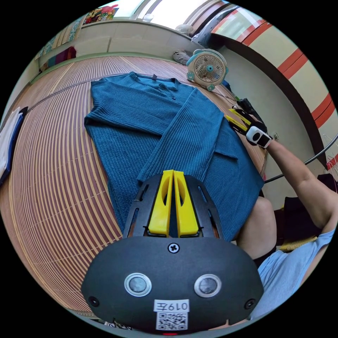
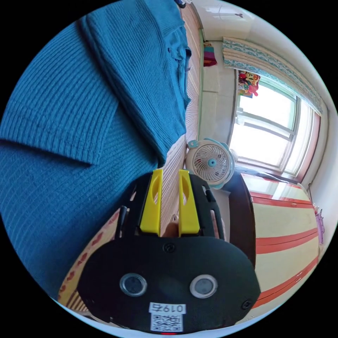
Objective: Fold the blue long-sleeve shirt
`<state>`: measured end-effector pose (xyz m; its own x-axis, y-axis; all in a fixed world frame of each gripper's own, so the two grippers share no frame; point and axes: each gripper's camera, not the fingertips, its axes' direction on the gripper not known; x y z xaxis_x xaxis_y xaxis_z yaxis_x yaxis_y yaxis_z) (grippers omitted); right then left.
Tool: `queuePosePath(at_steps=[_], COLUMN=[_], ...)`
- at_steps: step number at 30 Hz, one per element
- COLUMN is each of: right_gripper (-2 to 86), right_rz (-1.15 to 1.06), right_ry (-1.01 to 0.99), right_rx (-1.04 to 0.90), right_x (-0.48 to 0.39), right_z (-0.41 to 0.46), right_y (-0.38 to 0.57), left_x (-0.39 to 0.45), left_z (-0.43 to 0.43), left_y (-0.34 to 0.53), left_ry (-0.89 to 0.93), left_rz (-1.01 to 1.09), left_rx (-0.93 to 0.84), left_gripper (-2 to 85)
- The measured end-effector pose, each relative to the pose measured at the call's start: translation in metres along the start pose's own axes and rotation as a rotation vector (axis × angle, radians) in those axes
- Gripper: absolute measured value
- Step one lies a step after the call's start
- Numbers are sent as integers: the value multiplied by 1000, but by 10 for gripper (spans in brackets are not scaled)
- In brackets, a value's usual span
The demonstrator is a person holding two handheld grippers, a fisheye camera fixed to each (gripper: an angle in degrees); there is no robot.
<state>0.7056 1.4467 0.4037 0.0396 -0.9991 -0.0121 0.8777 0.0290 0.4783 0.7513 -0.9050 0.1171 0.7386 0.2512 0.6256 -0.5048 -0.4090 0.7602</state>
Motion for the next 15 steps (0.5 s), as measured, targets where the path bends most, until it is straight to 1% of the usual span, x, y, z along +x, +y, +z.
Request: queuePosePath(at_steps=[8, 11, 15], right_gripper=[69, 72, 68], right_rz=[-56, -13, -33], right_ry=[-7, -31, 0], right_rx=[-6, -39, -49], right_x=[0, 13, 11], right_z=[41, 62, 78], right_y=[-21, -21, -16], left_x=[-2, -1, -2], left_z=[0, 0, 0], left_y=[-1, -1, -1], left_ry=[8, 5, 5], left_rz=[-3, 1, 2], left_rx=[1, -1, -3], left_gripper=[9, 10, 10])
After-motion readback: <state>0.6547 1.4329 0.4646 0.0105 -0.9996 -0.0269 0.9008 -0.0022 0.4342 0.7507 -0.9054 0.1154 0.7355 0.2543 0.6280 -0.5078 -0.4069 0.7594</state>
